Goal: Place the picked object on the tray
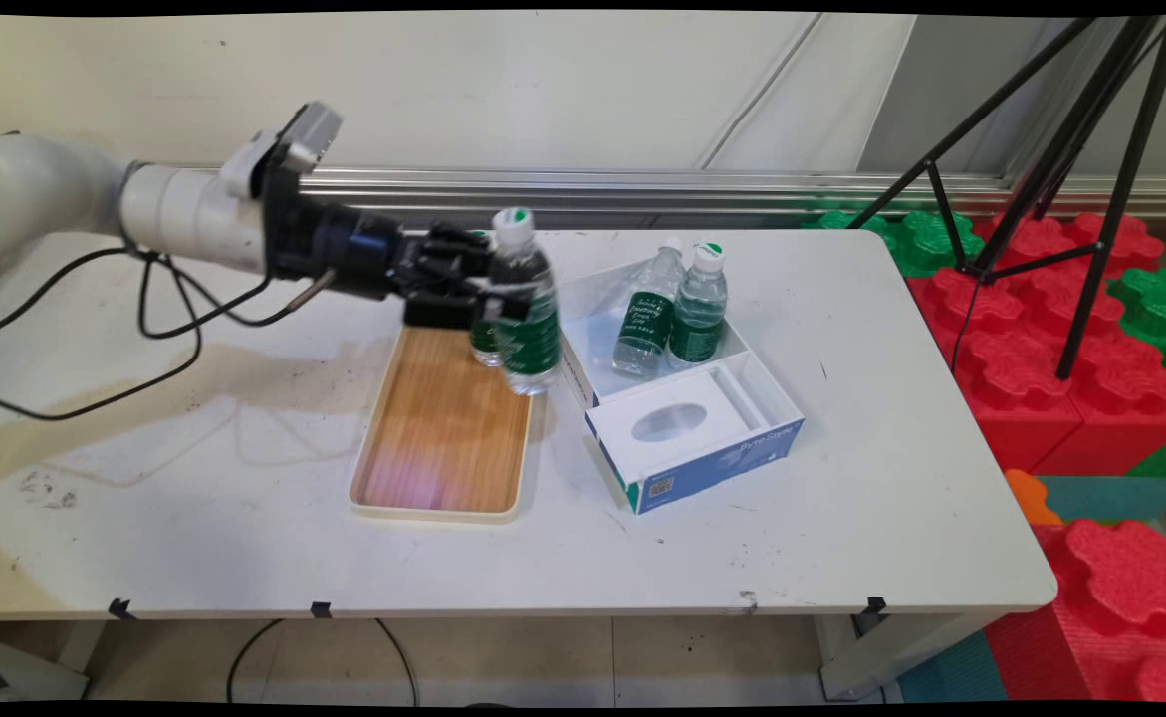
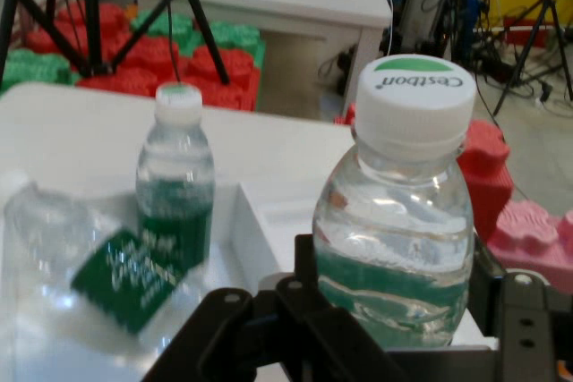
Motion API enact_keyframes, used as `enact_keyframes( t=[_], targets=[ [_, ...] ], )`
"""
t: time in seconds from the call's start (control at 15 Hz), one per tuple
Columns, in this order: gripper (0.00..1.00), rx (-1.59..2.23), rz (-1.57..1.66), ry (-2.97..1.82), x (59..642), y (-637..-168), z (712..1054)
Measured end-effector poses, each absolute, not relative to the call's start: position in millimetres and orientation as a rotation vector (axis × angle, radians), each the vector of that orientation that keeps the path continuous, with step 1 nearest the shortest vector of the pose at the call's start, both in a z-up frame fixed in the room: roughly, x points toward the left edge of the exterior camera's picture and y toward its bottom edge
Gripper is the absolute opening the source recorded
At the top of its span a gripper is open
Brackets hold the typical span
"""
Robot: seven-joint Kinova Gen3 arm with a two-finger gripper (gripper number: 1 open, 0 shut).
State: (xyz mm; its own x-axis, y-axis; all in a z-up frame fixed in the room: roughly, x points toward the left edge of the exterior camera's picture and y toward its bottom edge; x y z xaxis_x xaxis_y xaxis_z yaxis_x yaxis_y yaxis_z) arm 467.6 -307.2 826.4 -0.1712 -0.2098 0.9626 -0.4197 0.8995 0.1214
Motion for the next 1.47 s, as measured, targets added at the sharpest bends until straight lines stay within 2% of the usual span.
enact_keyframes(
  t=[0.67,1.47],
  targets=[
    [0.00,0.499,0.161,-1.832,510.0,-273.9,792.7],
    [0.00,0.507,0.131,-1.868,504.6,-269.4,753.1]
  ],
)
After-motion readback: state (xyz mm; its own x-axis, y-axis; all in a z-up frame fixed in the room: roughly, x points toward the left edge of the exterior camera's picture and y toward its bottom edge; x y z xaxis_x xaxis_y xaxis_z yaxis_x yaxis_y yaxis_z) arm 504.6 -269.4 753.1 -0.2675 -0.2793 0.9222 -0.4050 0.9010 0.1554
